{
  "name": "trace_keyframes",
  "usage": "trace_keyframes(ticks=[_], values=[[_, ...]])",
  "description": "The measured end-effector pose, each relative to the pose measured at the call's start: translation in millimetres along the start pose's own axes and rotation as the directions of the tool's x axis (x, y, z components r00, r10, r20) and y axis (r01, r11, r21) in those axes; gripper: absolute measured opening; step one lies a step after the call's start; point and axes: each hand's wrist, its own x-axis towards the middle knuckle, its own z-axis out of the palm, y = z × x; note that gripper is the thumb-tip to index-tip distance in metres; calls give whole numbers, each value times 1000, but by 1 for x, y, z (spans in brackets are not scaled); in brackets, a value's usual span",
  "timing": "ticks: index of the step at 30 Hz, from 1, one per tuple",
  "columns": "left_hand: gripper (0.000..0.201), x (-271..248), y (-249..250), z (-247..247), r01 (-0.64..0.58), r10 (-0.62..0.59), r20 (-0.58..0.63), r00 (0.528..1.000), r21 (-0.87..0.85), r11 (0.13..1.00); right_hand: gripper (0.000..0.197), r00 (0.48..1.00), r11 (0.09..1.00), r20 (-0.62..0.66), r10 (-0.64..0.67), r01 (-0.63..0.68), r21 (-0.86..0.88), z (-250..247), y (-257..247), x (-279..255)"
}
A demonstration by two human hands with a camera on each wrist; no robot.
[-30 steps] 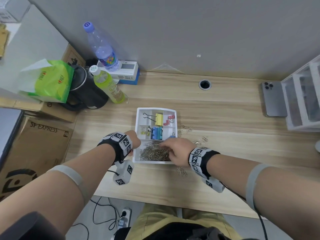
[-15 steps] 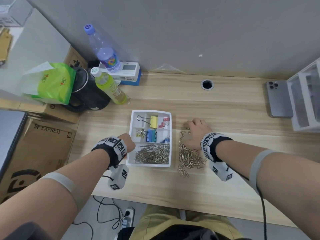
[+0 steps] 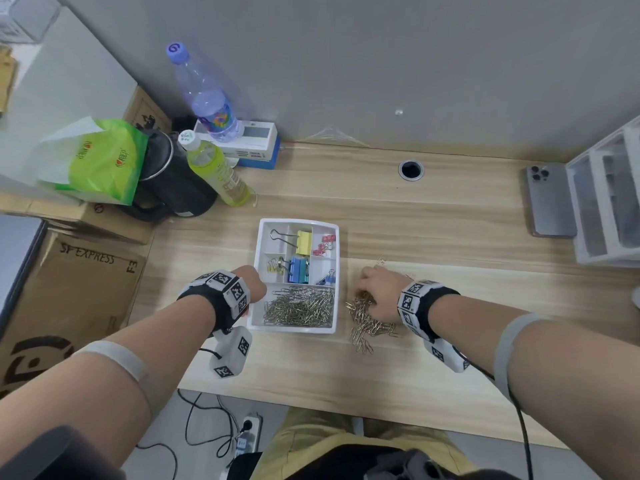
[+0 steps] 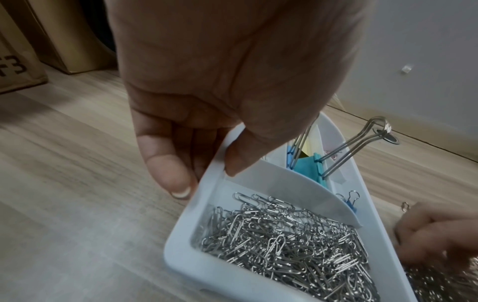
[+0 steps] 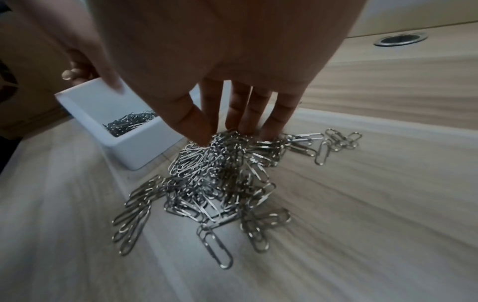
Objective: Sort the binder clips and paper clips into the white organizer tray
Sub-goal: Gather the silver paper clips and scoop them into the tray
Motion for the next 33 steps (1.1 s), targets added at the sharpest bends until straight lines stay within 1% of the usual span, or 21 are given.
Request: trace_keyframes(ticks=[3,5,7,9,11,12,14,18,20,22,24,26,28,30,32,33], values=[[25,-2,-3,1,-9,9,-9,1000,-26,1000,45,993,996,-77,88,-85,39,-8,7,-5],[24,-3,-3,2,-16,16,-4,1000,-34,999,52,980,985,-110,167,-161,59,-13,13,-6],[25,-5,-2,3,-21,20,-3,1000,-35,999,61,967,973,-116,227,-220,67,-17,18,-7],[26,-4,-3,4,-23,23,2,1000,-32,999,68,963,969,-112,246,-241,51,-17,20,-5],[25,-3,-3,6,-20,20,7,1000,-34,999,71,965,970,-94,243,-245,-3,-16,19,-4],[25,-3,-4,7,-18,19,11,1000,-37,999,70,968,970,-85,238,-242,-32,-15,18,-3],[23,-2,-4,9,-14,15,20,1000,-53,999,62,973,973,-70,220,-224,-56,-10,16,-2],[23,-1,-3,9,-15,16,16,1000,-87,996,44,983,982,1,184,-184,50,-3,14,-7],[23,-1,-3,8,-22,23,10,1000,-93,995,42,980,979,-56,191,-185,88,-2,17,-11],[24,-2,-1,8,-31,32,4,999,-93,995,50,950,959,-158,268,-247,140,-4,25,-15],[24,-3,1,8,-36,37,8,999,-92,995,56,894,915,-215,392,-354,195,-6,40,-20],[24,-3,3,9,-38,39,9,999,-87,995,55,854,872,-200,481,-443,207,-4,54,-27],[23,-3,5,9,-38,39,9,999,-82,996,49,841,849,-161,517,-482,216,2,59,-32],[23,-3,5,9,-38,39,9,999,-80,996,51,862,862,-146,485,-443,245,9,58,-34],[21,-3,6,9,-37,37,10,999,-68,997,56,907,890,-127,402,-355,286,17,52,-34],[20,-3,7,9,-33,34,14,999,-61,998,54,928,901,-108,355,-309,306,20,48,-32]])
